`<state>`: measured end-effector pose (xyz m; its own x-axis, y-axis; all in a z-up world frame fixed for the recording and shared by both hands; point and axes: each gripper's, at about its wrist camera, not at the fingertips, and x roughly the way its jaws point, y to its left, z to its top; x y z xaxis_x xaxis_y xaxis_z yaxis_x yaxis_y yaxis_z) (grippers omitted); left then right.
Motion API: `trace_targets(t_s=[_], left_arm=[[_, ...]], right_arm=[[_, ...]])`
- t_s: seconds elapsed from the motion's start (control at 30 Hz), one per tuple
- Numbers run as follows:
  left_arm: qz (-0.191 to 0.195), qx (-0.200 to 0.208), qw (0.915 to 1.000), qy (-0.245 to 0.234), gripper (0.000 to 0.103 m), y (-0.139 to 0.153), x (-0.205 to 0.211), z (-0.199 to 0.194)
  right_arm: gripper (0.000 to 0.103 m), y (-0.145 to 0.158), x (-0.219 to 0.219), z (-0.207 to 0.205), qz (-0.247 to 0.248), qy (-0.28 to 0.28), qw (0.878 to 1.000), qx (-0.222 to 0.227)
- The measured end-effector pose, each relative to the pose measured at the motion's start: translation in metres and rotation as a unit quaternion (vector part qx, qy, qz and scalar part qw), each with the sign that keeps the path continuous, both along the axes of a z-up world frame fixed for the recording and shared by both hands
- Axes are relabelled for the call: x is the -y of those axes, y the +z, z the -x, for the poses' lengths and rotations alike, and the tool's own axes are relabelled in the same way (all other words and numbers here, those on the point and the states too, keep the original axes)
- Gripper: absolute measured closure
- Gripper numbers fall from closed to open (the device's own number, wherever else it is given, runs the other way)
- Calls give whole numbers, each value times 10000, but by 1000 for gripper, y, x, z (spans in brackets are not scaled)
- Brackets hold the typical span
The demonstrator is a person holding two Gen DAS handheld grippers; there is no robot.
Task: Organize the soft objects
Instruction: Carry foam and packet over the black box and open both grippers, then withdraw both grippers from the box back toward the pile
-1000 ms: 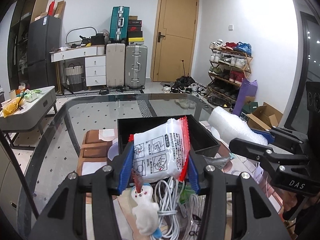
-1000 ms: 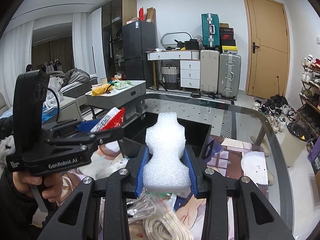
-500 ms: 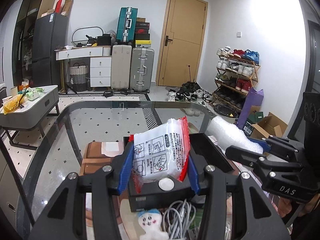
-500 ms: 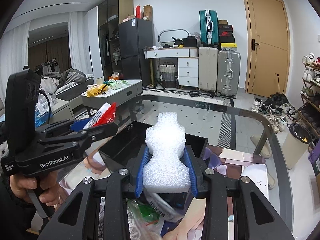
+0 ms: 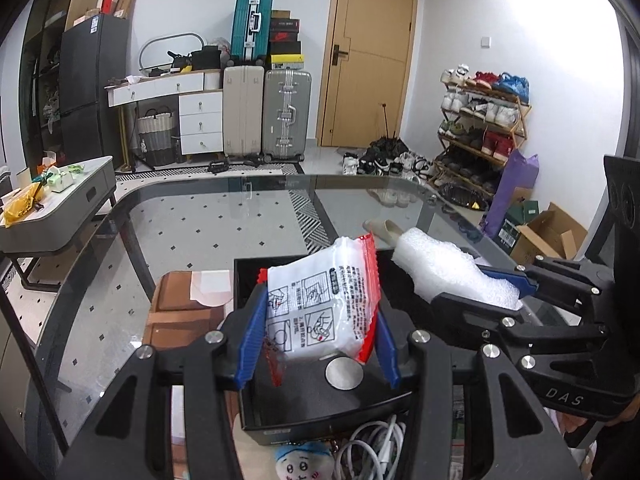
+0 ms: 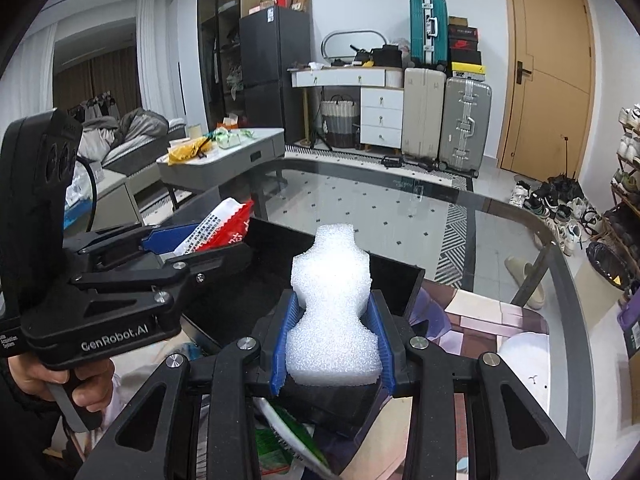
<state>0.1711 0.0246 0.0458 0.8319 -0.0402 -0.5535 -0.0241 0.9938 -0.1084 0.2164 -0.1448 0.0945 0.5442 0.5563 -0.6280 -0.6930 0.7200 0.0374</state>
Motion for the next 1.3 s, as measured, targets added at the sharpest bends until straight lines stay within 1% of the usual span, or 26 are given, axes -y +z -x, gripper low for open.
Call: trace_targets(t_s=[0.33, 0.6, 0.63, 0.67, 0.73, 0.77, 0.8, 0.83, 0.87, 0.9, 0.93, 1.0, 1.17, 1.3], left_arm=[[-179, -280, 9994, -67, 55, -11, 8, -10], [-275, -385, 9988, -120, 54, -13, 13, -15], [-244, -386, 9989, -127, 53, -12, 13, -14], [-221, -383, 9989, -125, 52, -12, 12, -14], [-131, -370, 9991, -140, 41, -9, 9, -11], [-92, -362, 9992, -151, 37, -8, 7, -9], [-56, -336, 9993, -137, 30, -6, 5, -6], [-1, -286, 9995, -162, 23, -4, 3, -3], [54, -216, 9995, -207, 19, -2, 1, 2], [69, -149, 9997, -204, 8, 1, 0, 6], [20, -88, 9999, -111, 0, 3, -2, 11], [-38, 82, 10000, 28, 0, 8, -5, 23], [105, 68, 9999, 82, 0, 10, -15, 40], [85, 62, 9999, 109, 0, 11, -16, 52]], right_arm=[[67, -15, -10, -14, 241, 49, 9997, -93], [67, -20, -14, -19, 366, 114, 9992, -84], [65, -19, -13, -18, 346, 122, 9993, -65], [58, -18, -12, -16, 318, 111, 9994, -39], [52, -14, -7, -14, 260, 78, 9996, 36], [46, -11, -4, -12, 244, 70, 9996, 99], [41, -7, 0, -9, 255, 18, 9995, 198], [27, -5, 3, -8, 249, -34, 9993, 259], [14, -1, 9, -5, 180, -136, 9991, 346], [8, 3, 17, -3, 68, -244, 9989, 405], [2, 6, 22, -1, -12, -299, 9987, 401], [2, 9, 30, 1, -70, -377, 9986, 353], [1, 12, 47, 16, -131, -545, 9982, 225], [1, 13, 59, 35, -162, -612, 9978, 175]])
